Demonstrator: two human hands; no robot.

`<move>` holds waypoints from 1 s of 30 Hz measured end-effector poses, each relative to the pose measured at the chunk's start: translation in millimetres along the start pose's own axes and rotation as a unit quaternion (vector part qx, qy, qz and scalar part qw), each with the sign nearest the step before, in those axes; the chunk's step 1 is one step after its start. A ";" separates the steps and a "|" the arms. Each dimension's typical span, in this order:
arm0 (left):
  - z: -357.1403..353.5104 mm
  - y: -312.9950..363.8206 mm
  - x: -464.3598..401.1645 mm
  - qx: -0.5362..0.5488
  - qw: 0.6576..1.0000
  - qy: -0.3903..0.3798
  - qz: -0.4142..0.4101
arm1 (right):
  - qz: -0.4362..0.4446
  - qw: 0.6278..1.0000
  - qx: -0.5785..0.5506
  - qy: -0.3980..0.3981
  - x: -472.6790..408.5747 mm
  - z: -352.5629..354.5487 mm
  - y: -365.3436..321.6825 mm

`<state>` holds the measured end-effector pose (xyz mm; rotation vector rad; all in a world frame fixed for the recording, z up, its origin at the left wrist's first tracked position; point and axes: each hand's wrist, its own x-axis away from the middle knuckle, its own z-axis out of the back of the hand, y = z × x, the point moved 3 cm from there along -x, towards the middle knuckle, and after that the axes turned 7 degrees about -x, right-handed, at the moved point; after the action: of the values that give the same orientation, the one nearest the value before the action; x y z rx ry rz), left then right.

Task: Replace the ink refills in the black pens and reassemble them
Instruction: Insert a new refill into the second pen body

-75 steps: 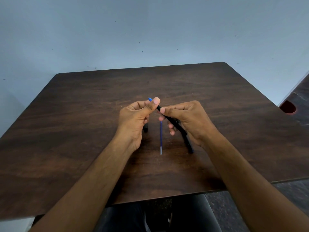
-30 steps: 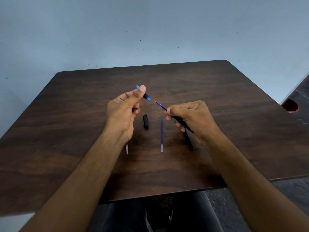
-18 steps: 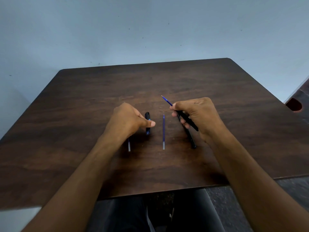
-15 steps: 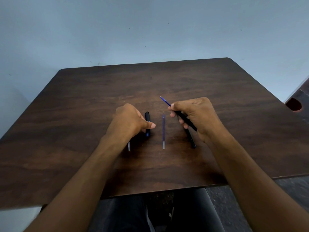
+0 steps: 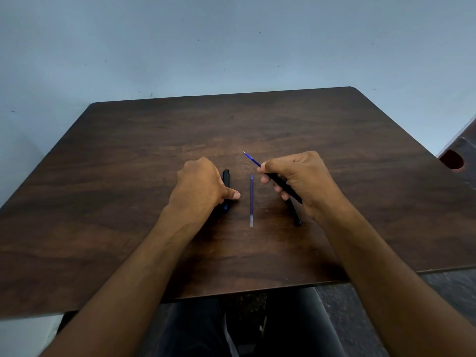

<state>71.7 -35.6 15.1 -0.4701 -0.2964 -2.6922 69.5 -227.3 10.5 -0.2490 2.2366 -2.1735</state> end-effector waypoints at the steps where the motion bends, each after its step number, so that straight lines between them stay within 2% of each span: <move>1: -0.5 0.0 -1.6 -0.004 1.000 -0.001 0.005 | 0.000 1.000 0.002 -0.001 0.2 -0.1 0.3; 10: 4.5 -0.5 0.0 0.006 1.000 -0.006 0.000 | -0.002 1.000 0.001 -0.008 1.5 1.2 -1.1; 13: 8.5 -4.7 6.3 0.057 0.997 0.048 -0.035 | -0.004 1.000 0.000 -0.009 2.3 1.8 -1.1; 15: 8.1 -7.7 14.0 0.159 0.972 0.129 -0.115 | -0.004 1.000 -0.001 -0.010 2.9 1.0 -1.3; 17: 6.7 -8.1 24.2 0.287 0.924 0.172 -0.186 | -0.006 1.000 -0.012 -0.013 3.7 -0.4 -2.4; 19: 1.6 -4.4 29.6 0.385 0.883 0.146 -0.225 | -0.006 1.000 -0.022 -0.016 5.0 -2.3 -3.9; 22: -2.9 2.4 31.3 0.474 0.844 0.101 -0.230 | 0.001 0.999 -0.034 -0.022 7.1 -5.5 -6.5; 27: -8.8 4.8 30.5 0.562 0.803 0.020 -0.198 | -0.004 0.999 -0.044 -0.022 8.1 -4.6 -6.7; 30: -9.4 4.3 28.6 0.581 0.793 0.017 -0.183 | -0.014 0.999 -0.040 -0.026 8.7 -3.4 -5.3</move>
<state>45.9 -51.7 17.3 0.0473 -2.0056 -2.2114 61.0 -225.2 16.8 -0.3360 2.3073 -2.0687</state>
